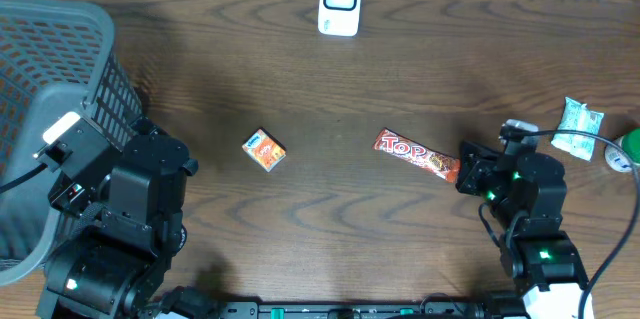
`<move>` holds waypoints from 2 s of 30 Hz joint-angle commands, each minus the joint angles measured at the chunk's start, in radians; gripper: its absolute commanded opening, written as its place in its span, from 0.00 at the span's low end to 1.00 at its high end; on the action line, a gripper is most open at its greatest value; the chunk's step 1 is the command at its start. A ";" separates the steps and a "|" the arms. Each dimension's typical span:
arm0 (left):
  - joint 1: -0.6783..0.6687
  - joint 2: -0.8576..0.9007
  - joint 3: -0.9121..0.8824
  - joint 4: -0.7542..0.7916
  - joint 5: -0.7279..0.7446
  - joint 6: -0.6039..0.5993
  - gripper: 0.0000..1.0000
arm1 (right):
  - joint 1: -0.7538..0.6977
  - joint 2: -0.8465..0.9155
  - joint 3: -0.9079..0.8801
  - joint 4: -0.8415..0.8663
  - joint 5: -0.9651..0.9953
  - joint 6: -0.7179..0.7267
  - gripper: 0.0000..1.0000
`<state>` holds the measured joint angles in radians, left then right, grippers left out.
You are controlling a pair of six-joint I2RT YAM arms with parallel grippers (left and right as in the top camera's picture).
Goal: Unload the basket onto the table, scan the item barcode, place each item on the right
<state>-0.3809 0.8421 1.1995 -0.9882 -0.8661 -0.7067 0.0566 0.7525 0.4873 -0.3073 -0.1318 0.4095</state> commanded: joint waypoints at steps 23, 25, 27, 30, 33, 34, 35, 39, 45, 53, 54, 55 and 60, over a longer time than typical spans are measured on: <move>0.005 0.000 0.015 -0.003 -0.009 -0.005 0.98 | 0.505 0.963 0.492 -0.197 0.509 -0.408 0.98; 0.005 0.000 0.015 -0.003 -0.009 -0.005 0.98 | 0.517 0.988 0.500 -0.199 0.527 -0.408 0.98; 0.005 0.000 0.015 -0.003 -0.009 -0.005 0.98 | 0.528 1.003 0.502 -0.198 0.565 -0.408 0.98; 0.005 0.000 0.015 -0.003 -0.009 -0.005 0.98 | 0.534 1.011 0.502 -0.195 0.639 -0.410 0.97; 0.005 0.000 0.015 -0.003 -0.009 -0.005 0.98 | 0.532 1.011 0.502 -0.177 0.653 -0.419 0.97; 0.005 0.000 0.015 -0.003 -0.009 -0.005 0.98 | 0.532 1.012 0.502 -0.171 0.653 -0.420 0.97; 0.005 0.000 0.015 -0.003 -0.009 -0.005 0.98 | 0.532 1.014 0.502 -0.164 0.649 -0.429 0.97; 0.005 0.000 0.015 -0.003 -0.009 -0.005 0.98 | 0.533 1.030 0.502 -0.156 0.595 -0.443 0.93; 0.005 0.000 0.015 -0.003 -0.009 -0.005 0.98 | 0.533 1.124 0.503 -0.147 0.591 -0.449 0.68; 0.005 0.000 0.015 -0.003 -0.009 -0.005 0.98 | 0.539 1.150 0.546 -0.149 0.586 -0.401 0.01; 0.005 0.000 0.015 -0.003 -0.009 -0.005 0.98 | 0.539 1.144 0.567 -0.161 0.569 -0.398 0.01; 0.005 0.000 0.015 -0.003 -0.009 -0.005 0.98 | 0.539 1.133 0.593 -0.180 0.540 -0.398 0.01; 0.005 0.000 0.015 -0.003 -0.009 -0.005 0.98 | 0.519 1.045 0.773 -0.284 0.196 -0.380 0.01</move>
<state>-0.3809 0.8421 1.1995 -0.9878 -0.8665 -0.7067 0.5915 1.8706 1.1343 -0.5594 0.3542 -0.0032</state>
